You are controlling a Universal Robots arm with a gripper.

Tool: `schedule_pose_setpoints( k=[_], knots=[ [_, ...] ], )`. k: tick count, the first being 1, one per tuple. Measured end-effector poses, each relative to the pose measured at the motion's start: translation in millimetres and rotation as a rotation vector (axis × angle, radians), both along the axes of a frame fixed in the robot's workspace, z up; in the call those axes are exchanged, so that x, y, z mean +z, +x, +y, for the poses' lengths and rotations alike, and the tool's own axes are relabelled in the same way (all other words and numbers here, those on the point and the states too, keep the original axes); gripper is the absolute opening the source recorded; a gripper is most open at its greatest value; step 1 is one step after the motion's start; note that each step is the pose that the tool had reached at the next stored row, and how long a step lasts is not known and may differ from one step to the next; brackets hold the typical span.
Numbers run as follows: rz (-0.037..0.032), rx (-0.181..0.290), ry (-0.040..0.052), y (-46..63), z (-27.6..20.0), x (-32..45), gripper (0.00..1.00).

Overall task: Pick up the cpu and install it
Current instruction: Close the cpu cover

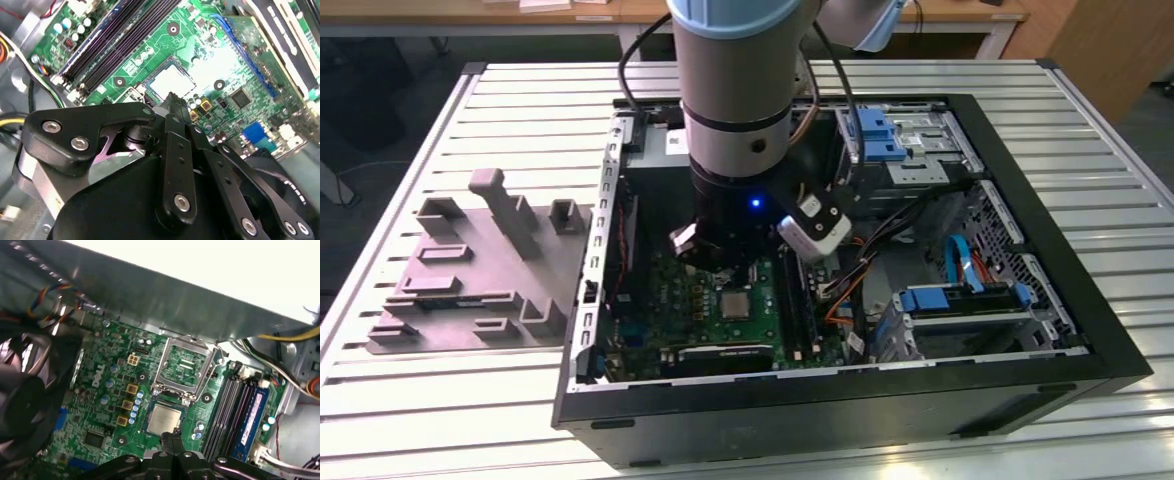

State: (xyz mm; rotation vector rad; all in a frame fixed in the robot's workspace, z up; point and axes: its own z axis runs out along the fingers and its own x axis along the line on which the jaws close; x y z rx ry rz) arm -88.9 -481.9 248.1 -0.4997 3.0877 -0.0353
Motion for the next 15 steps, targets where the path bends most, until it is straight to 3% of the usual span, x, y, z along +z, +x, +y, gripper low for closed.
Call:
schedule_pose_setpoints(
  k=[4, 15],
  knots=[
    [0.0000, 0.042, 0.0000, 0.0, 0.0, 0.0, 0.11],
    [0.0000, 0.045, 0.0000, 0.0, 0.0, 0.0, 0.11]
  ],
)
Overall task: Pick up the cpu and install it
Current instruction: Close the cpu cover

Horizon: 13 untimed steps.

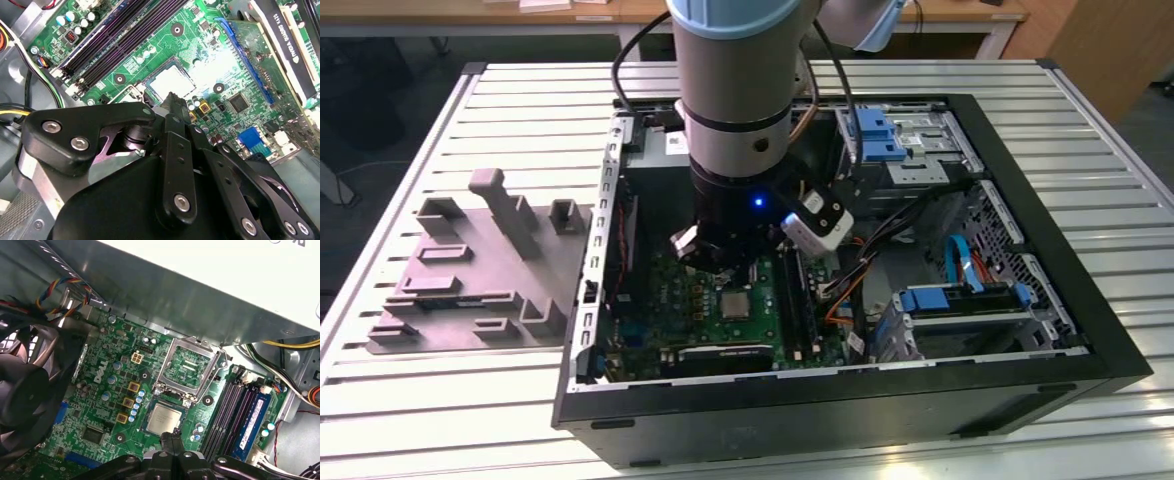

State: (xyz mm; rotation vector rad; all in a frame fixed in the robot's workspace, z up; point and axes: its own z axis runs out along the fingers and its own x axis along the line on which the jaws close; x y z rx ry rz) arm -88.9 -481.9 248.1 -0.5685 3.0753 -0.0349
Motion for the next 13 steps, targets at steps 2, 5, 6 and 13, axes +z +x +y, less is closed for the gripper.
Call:
schedule_pose_setpoints(
  k=[2, 5, 6, 13],
  knots=[
    [0.0000, 0.008, 0.0001, 0.0, 0.0, 0.0, 0.11],
    [0.0000, 0.044, 0.0000, 0.0, 0.0, 0.0, 0.11],
    [0.0000, 0.061, 0.0000, 0.0, 0.0, 0.0, 0.11],
    [0.0000, 0.187, 0.0000, 0.0, 0.0, -0.1, 0.11]
  ],
)
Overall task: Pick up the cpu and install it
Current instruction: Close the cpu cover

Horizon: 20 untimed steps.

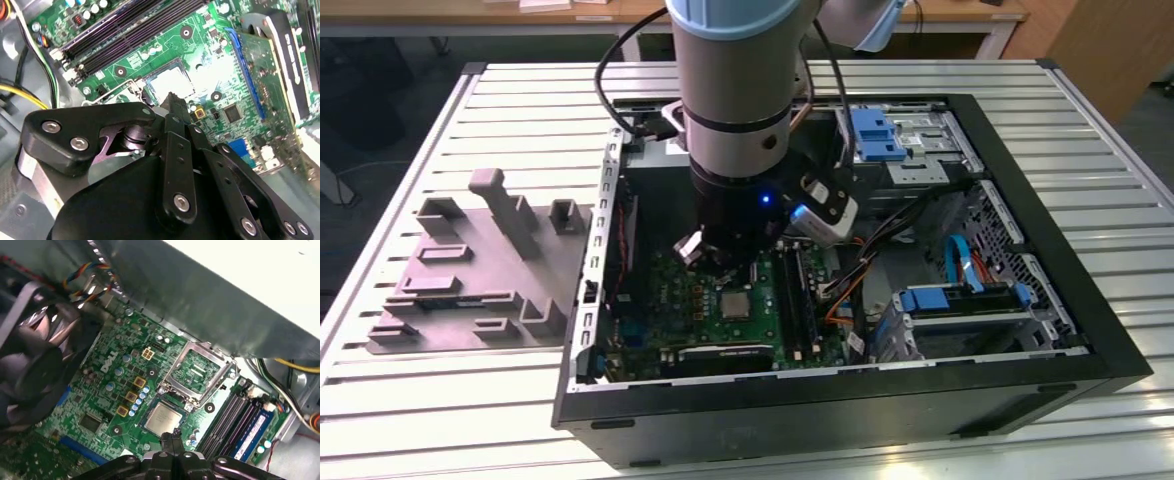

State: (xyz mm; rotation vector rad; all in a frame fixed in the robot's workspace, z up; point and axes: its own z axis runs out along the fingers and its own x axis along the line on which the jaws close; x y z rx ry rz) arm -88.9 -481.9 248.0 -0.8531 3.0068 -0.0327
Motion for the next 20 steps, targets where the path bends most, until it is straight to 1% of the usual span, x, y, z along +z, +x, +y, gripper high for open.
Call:
schedule_pose_setpoints(
  k=[8, 10, 12, 20],
  knots=[
    [0.0000, 0.142, 0.0001, 0.0, 0.0, -0.2, 0.11],
    [0.0000, 0.167, 0.0001, 0.0, 0.0, -0.2, 0.11],
    [-0.0001, 0.173, 0.0001, 0.0, 0.0, -0.2, 0.11],
    [0.0000, 0.173, 0.0000, 0.0, 0.0, -0.2, 0.11]
  ],
)
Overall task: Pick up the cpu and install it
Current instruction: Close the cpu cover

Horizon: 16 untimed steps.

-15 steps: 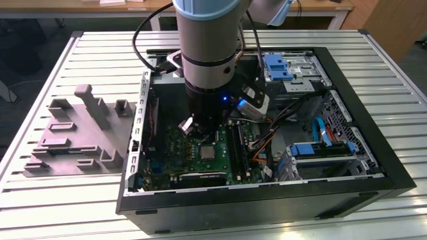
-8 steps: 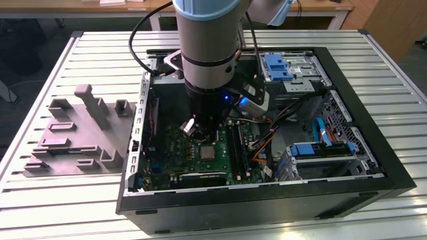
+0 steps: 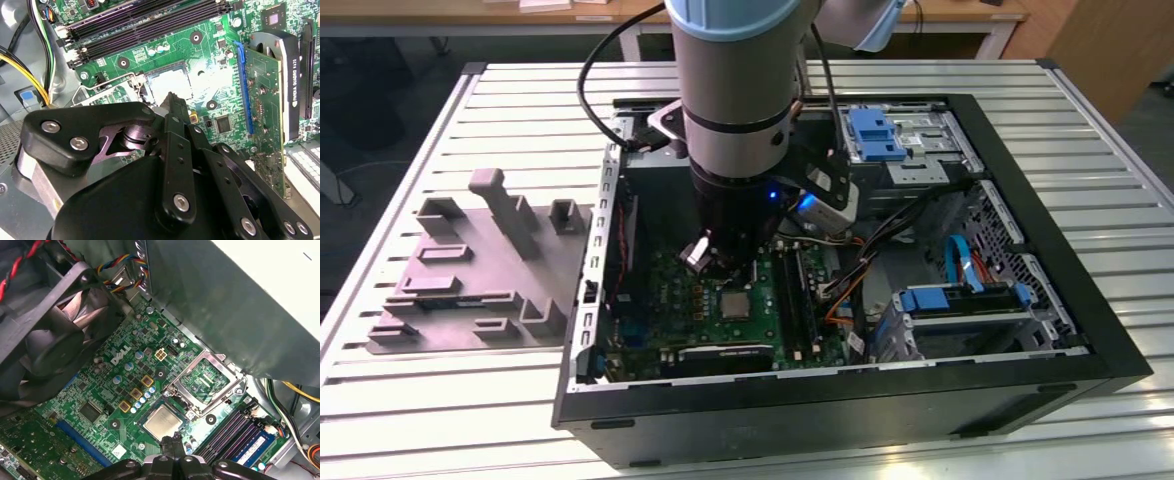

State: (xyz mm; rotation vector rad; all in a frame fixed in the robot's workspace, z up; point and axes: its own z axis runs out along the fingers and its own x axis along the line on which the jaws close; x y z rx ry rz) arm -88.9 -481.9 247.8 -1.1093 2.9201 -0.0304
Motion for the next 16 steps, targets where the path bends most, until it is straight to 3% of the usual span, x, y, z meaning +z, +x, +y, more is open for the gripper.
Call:
schedule_pose_setpoints(
  k=[8, 16],
  knots=[
    [0.0000, 0.011, 0.0001, 0.0, 0.0, 0.0, 0.11],
    [0.0000, 0.126, 0.0004, 0.0, 0.0, -0.5, 0.11]
  ],
)
